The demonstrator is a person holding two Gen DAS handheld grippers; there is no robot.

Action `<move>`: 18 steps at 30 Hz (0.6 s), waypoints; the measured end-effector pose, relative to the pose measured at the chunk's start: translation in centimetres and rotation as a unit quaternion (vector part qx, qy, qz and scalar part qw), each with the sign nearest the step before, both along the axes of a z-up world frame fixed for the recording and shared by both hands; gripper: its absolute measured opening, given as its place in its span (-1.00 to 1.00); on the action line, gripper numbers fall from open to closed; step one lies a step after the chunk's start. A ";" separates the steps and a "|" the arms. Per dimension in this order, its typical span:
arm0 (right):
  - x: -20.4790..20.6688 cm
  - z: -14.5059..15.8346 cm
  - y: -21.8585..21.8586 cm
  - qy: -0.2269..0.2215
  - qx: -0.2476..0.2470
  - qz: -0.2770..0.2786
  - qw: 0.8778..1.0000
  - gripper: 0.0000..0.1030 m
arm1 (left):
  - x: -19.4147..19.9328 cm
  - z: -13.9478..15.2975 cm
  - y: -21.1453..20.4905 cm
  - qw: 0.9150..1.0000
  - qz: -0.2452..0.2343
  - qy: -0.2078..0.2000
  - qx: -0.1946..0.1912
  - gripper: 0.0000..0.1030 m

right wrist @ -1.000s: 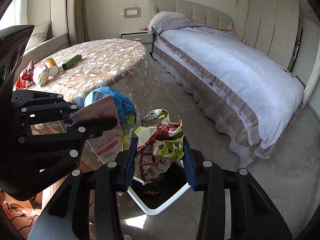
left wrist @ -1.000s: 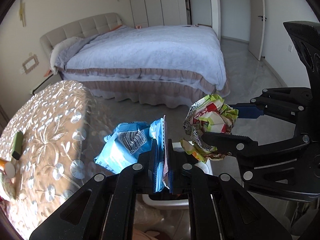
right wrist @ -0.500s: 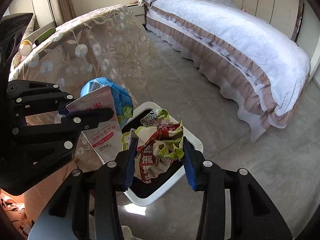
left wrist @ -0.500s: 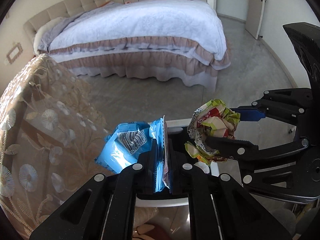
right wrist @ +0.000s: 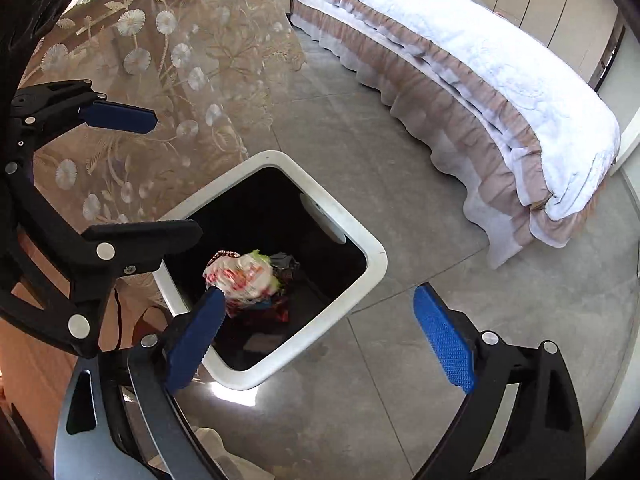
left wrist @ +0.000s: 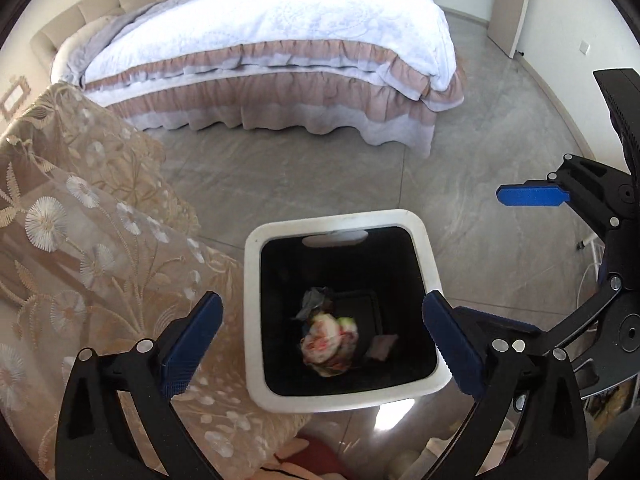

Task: Collect trash
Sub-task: 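Move both open tools back over the remaining items on the table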

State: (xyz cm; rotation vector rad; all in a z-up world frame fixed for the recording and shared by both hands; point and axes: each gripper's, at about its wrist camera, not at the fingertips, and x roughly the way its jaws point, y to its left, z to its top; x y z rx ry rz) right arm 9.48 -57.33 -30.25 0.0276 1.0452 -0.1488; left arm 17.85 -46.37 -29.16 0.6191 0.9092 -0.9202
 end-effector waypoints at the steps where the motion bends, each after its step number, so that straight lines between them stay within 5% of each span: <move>1: -0.2 0.3 -0.1 -0.003 0.003 -0.005 1.000 0.84 | -0.3 0.3 0.1 1.000 -0.001 -0.001 -0.004 0.90; 11: -2.0 6.6 0.9 -0.095 -0.006 -0.016 0.995 0.91 | -2.8 8.0 2.8 0.996 0.010 -0.056 -0.074 0.90; 18: -2.4 13.1 4.8 -0.187 -0.027 0.017 0.982 0.91 | -4.0 14.4 8.1 0.982 0.065 -0.119 -0.131 0.90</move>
